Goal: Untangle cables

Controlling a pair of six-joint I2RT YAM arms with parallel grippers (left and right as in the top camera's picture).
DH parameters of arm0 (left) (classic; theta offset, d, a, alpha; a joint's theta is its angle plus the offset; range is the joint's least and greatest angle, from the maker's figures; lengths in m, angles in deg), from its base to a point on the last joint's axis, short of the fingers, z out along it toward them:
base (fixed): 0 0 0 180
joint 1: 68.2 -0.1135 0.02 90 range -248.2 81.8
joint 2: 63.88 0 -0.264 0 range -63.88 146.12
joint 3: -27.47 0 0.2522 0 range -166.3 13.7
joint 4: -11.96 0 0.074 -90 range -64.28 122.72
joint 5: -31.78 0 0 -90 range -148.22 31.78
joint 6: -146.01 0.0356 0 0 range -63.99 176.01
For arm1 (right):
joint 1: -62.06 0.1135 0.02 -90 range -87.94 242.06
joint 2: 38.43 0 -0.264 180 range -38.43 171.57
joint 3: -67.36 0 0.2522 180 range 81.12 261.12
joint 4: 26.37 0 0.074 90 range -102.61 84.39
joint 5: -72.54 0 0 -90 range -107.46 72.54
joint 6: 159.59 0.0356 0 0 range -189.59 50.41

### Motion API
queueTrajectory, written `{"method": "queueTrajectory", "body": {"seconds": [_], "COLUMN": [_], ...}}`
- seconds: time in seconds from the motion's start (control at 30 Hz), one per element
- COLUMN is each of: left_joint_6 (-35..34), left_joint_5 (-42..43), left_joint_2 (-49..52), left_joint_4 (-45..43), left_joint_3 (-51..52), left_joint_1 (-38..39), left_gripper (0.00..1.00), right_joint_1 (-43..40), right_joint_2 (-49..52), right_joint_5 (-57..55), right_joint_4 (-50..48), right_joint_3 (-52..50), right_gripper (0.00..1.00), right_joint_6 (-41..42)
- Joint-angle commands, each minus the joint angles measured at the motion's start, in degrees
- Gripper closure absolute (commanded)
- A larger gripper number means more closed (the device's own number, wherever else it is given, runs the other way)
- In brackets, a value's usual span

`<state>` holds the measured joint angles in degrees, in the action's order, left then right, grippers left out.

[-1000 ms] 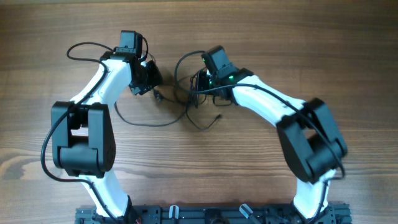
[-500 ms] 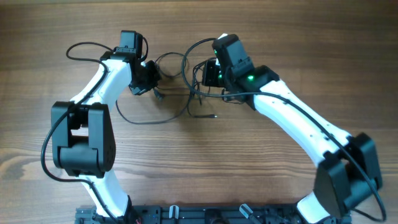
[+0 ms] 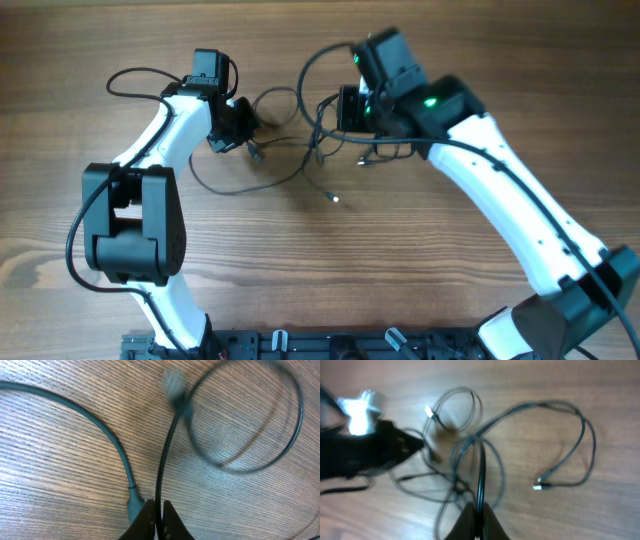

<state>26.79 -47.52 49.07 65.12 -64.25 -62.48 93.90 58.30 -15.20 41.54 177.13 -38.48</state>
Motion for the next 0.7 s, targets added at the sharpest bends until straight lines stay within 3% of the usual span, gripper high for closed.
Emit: {"method": "queueTrajectory", "body": {"seconds": [0.0,0.37,0.57,0.67], "left_joint_6": [0.26,0.26,0.26,0.26], "left_joint_5": [-0.76,-0.76,-0.76,-0.76], "left_joint_2": [0.42,0.42,0.42,0.42], "left_joint_4": [0.07,0.22,0.46,0.44], "left_joint_3": [0.28,0.28,0.28,0.28], "left_joint_1": [-0.09,-0.09,-0.09,-0.09], "left_gripper": [0.92,0.91,0.90,0.89], "right_joint_1": [0.02,-0.72,-0.68,-0.68], "right_joint_2": [-1.27,7.10,14.19,16.20], "right_joint_5": [-2.95,-6.08,-0.17,5.44], "right_joint_4": [4.52,16.61,14.14,9.49], "right_joint_3": [5.09,5.01,5.01,5.01], "right_gripper": [0.96,0.96,0.96,0.95], "right_joint_6": [-0.94,-0.98,-1.38,-6.97]}}
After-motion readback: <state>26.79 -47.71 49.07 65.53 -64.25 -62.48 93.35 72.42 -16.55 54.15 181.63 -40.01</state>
